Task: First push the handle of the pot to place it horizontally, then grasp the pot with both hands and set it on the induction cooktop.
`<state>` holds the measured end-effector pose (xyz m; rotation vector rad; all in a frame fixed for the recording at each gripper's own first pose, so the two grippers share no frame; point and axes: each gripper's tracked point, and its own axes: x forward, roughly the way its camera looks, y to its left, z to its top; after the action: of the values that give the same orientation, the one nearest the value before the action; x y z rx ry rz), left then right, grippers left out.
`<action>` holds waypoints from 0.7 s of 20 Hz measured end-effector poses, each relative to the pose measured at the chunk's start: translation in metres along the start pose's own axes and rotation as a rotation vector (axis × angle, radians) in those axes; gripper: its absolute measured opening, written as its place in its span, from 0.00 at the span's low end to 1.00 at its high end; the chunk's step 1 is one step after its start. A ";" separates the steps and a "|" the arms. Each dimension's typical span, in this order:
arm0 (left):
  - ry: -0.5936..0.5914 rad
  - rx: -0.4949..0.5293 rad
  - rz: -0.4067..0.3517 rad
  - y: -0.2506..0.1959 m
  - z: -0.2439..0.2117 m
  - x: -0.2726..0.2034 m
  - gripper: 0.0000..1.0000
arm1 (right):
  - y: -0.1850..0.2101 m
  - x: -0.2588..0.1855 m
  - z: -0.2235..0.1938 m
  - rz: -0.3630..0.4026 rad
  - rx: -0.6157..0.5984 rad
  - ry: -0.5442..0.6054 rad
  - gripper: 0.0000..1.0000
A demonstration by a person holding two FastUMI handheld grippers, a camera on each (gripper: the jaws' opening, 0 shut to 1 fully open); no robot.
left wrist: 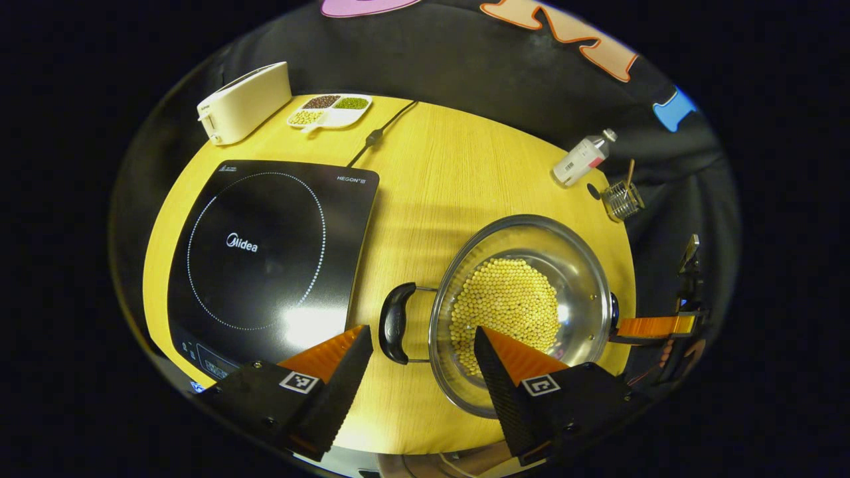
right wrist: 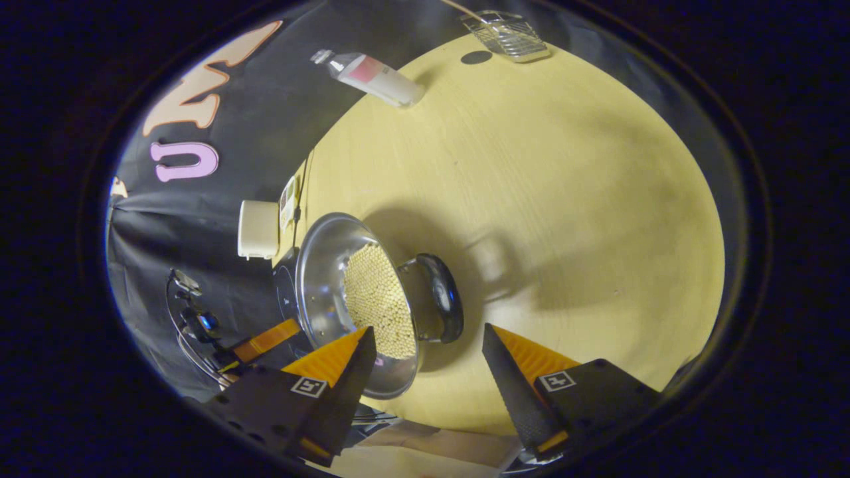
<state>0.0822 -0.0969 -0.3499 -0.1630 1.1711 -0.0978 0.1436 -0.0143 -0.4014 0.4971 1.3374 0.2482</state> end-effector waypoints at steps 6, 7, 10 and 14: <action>0.067 0.022 0.014 0.002 -0.005 0.015 0.95 | 0.008 0.020 -0.002 -0.002 -0.033 0.043 0.99; 0.074 0.020 0.009 0.000 -0.006 0.016 0.95 | 0.010 0.022 -0.003 -0.004 -0.036 0.050 0.99; 0.093 0.020 0.002 0.000 -0.007 0.024 0.92 | 0.013 0.029 -0.005 -0.011 -0.045 0.066 0.98; 0.130 0.013 0.000 0.002 -0.013 0.032 0.92 | 0.009 0.038 -0.006 -0.028 -0.050 0.086 0.98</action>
<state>0.0823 -0.1016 -0.3844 -0.1467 1.2994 -0.1175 0.1479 0.0115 -0.4313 0.4298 1.4173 0.2817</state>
